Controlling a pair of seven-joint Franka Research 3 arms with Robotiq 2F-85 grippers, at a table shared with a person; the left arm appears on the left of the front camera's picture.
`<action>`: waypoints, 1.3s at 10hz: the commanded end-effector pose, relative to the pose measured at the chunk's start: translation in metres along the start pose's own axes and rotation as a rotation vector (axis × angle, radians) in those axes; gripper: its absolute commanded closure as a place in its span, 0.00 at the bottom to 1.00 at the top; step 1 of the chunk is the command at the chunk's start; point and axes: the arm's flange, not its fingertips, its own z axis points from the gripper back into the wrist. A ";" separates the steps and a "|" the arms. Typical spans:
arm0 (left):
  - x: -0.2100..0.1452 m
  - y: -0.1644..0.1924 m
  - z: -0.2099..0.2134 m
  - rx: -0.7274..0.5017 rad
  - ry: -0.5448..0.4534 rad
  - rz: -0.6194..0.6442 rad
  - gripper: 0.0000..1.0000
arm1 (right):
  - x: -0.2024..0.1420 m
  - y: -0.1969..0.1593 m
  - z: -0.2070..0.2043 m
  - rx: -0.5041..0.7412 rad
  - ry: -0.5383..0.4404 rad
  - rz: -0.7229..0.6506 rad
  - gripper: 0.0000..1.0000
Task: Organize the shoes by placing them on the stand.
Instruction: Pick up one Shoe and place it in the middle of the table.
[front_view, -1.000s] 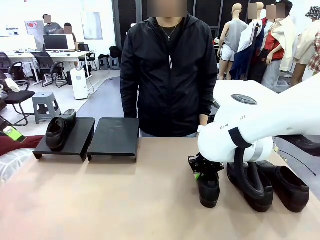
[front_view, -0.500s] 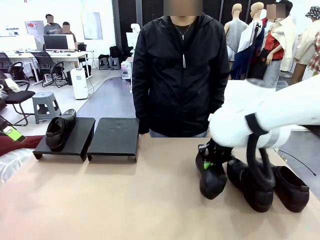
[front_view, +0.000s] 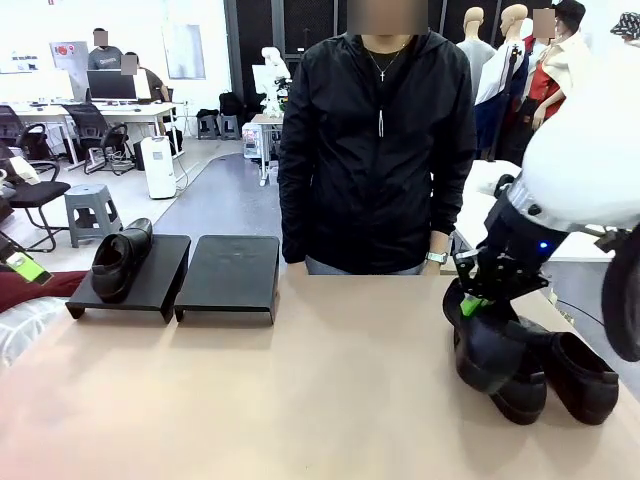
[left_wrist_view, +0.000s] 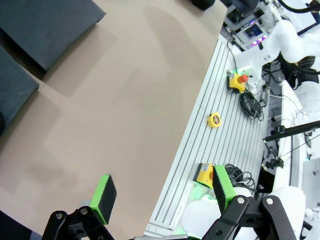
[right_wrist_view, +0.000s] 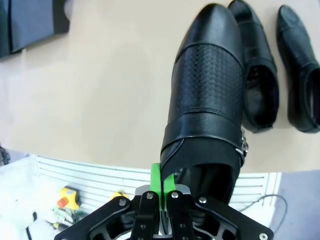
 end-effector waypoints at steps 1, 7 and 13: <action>-0.001 -0.002 0.003 -0.005 0.011 0.007 0.00 | 0.029 0.008 -0.024 0.010 -0.038 -0.017 1.00; -0.001 -0.002 0.003 -0.005 0.011 0.007 0.00 | -0.041 0.203 -0.067 0.077 -0.064 0.144 1.00; -0.001 -0.002 0.003 -0.005 0.011 0.007 0.00 | -0.054 0.299 -0.175 -0.108 -0.139 0.057 1.00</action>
